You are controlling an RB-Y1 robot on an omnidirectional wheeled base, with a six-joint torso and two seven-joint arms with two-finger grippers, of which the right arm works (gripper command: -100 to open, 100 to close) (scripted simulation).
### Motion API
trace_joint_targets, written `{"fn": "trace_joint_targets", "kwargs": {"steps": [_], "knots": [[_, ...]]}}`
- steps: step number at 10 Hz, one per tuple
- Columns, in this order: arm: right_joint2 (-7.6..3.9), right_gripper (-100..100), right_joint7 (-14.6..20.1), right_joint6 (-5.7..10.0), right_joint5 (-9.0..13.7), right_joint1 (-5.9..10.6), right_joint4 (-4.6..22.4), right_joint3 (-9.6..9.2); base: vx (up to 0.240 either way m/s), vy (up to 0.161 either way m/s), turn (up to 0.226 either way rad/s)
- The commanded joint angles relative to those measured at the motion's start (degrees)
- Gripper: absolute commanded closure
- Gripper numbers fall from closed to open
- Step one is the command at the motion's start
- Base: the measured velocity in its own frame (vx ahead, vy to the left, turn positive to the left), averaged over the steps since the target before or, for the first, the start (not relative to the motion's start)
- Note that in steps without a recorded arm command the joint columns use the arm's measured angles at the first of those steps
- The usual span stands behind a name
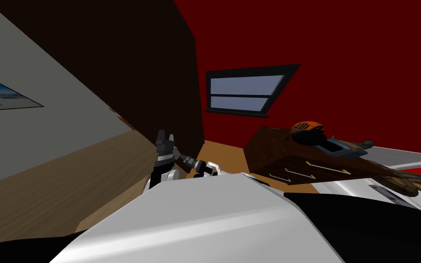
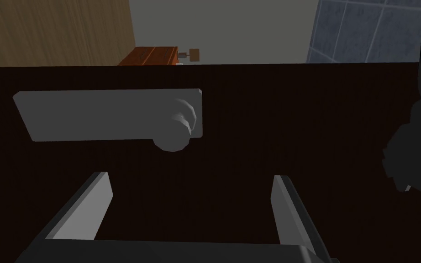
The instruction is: Push the door open
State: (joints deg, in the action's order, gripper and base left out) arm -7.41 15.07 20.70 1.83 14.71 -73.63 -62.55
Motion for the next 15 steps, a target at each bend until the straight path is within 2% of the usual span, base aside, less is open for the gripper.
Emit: {"fn": "trace_joint_targets", "kwargs": {"steps": [1, 3, 4, 5, 12, 13, 14, 15], "knots": [[-0.18, -100, 0.3, -0.37, 0.1, 0.83, 0.9, -1.62, 0.201, 0.009, -0.023], [-0.20, -100, 0.7, -0.38, 0.3, 1.83, 2.4, -3.13, 0.211, 0.018, -0.025], [-0.33, -100, 0.6, -0.23, 0.3, 1.52, 1.9, -2.60, 0.097, 0.015, -0.005], [0.03, -100, 0.5, -0.03, 0.2, 1.42, 2.6, -2.39, 0.067, 0.116, 0.054], [1.63, -100, -0.2, 0.80, 0.0, 0.70, 5.1, -1.14, 0.089, 0.183, 0.036], [1.49, -100, -0.1, 0.70, 0.1, 0.75, 4.9, -1.25, 0.014, 0.070, -0.003], [1.49, 100, -0.1, 0.70, 0.1, 0.75, 4.9, -1.25, 0.001, -0.009, -0.002], [1.49, 100, -0.1, 0.70, 0.1, 0.75, 4.9, -1.25, -0.003, -0.027, 0.005]]}}
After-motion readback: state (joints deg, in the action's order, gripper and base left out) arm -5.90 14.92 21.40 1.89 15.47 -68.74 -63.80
